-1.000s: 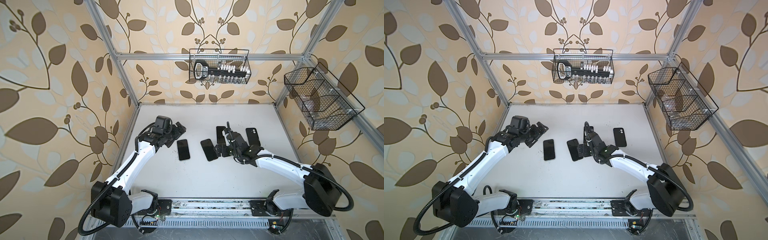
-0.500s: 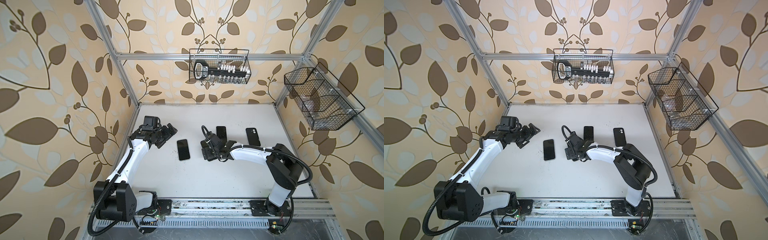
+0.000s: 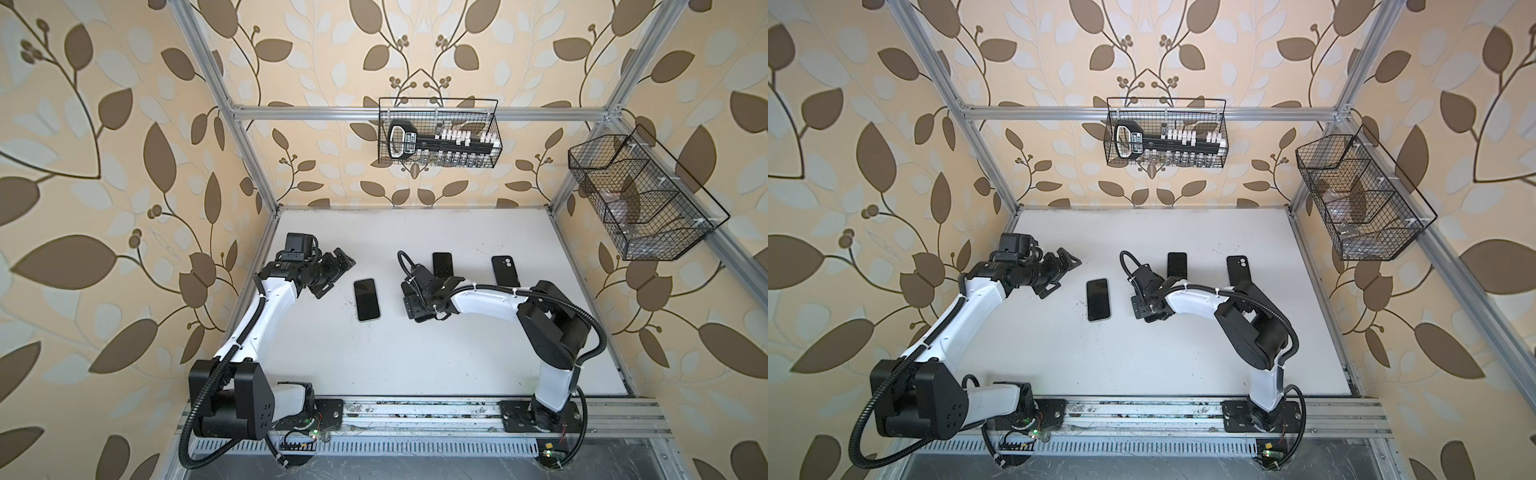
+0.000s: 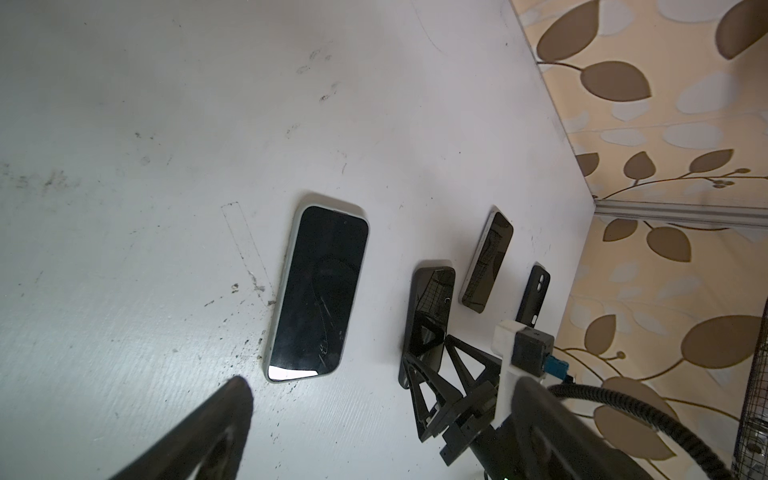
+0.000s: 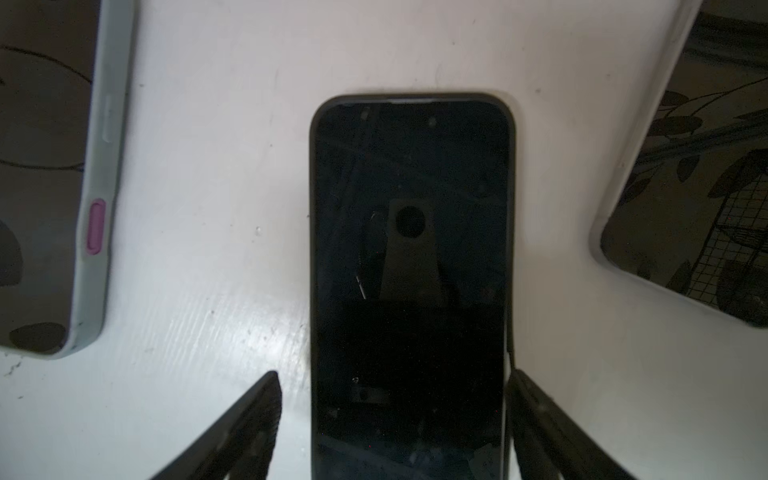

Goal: Take the phone out of the phone case

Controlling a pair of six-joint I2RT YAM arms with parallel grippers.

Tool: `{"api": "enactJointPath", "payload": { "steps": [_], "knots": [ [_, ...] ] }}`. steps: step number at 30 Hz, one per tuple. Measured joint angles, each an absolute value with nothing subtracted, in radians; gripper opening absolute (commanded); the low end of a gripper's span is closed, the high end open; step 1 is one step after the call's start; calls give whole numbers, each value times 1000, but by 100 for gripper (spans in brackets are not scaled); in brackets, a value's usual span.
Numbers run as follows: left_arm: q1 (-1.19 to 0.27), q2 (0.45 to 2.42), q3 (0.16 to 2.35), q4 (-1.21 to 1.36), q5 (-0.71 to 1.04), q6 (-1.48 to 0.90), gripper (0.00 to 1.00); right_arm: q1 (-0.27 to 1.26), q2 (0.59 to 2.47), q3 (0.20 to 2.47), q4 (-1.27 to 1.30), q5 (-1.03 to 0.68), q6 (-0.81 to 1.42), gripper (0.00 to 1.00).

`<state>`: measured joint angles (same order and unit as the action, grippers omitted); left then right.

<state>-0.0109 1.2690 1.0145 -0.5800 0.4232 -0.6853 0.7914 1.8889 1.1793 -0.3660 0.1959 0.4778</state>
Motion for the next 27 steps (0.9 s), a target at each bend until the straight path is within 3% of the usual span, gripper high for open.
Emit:
{"api": "enactJointPath", "payload": {
  "steps": [27],
  "knots": [
    [-5, 1269, 999, -572, 443, -687, 99, 791, 1837, 1182, -373, 224, 458, 87]
  ]
}}
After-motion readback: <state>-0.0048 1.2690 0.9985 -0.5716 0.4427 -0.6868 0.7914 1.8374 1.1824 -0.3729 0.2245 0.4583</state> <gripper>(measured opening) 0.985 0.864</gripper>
